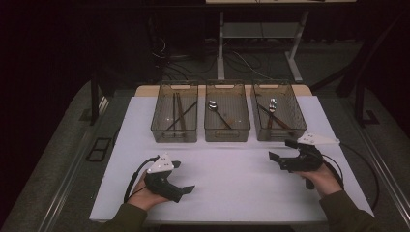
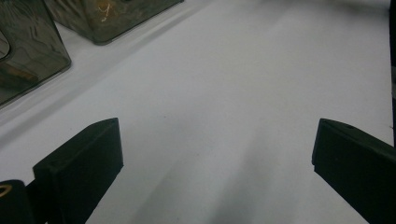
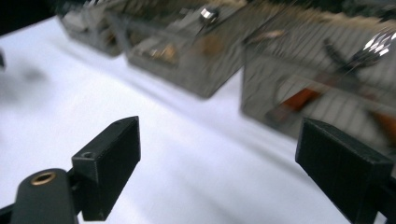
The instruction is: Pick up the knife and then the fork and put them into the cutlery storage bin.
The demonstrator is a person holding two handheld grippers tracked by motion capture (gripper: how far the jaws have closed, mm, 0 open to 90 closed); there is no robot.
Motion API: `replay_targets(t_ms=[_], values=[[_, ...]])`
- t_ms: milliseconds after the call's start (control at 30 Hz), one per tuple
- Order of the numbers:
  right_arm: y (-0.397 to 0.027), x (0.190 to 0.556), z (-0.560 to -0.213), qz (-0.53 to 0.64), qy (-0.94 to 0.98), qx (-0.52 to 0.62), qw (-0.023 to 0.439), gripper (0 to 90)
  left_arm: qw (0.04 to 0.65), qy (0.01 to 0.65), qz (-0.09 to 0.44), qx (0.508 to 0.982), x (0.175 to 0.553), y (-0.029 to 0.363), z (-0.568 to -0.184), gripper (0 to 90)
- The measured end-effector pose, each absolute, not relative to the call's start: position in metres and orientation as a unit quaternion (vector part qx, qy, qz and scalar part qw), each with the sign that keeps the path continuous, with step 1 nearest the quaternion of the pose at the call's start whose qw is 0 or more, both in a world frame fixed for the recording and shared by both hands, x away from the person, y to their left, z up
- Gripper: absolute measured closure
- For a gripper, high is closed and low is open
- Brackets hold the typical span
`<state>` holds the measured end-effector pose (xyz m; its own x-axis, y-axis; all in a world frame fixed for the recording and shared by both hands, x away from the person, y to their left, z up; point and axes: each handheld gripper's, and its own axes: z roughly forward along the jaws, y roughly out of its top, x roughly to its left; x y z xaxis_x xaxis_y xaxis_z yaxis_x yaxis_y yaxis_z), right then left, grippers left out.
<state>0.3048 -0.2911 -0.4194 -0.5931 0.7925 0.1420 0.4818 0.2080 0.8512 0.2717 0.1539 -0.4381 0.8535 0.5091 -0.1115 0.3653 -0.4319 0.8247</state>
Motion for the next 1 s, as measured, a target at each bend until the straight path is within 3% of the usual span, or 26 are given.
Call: replay_targets(t_ms=[500, 1000], values=[[-0.285, 0.271, -0.445, 0.461, 0.786, 0.392, 0.129, 13.9, 0.464, 0.259, 0.078, 0.844, 0.272, 0.154, -0.438, 1.0], [-0.283, 0.260, -0.449, 0.443, 0.803, 0.377, 0.126, 13.9, 0.461, 0.258, 0.080, 0.845, 0.271, 0.153, -0.438, 1.0]])
